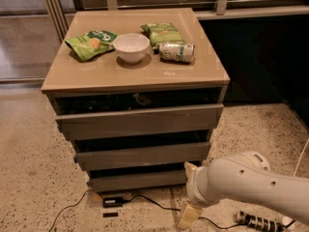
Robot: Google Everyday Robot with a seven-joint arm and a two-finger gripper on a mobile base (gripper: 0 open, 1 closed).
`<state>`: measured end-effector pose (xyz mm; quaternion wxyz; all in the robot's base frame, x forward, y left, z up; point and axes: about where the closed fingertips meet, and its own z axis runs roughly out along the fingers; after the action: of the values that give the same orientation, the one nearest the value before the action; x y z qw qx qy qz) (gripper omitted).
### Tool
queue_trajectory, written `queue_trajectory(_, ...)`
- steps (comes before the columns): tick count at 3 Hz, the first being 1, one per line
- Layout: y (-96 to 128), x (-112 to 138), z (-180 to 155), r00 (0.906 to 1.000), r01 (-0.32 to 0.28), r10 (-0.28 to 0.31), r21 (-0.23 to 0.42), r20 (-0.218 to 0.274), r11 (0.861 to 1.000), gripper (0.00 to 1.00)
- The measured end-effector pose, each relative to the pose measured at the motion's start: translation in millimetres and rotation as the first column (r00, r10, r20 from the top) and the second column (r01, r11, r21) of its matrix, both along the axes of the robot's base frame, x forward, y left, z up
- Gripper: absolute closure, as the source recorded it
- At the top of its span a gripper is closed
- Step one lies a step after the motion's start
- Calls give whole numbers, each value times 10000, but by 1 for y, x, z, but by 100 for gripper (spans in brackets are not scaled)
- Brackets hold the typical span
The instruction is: Open bottom drawer
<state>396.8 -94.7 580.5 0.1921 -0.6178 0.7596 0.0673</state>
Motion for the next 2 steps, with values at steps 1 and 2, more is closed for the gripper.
queue_trajectory(1, 7, 12, -28, 9999, -106, 104, 127, 135, 9999, 0)
queue_trajectory(2, 2, 42, -70, 9979, 174, -242, 1127, 598, 9935, 0)
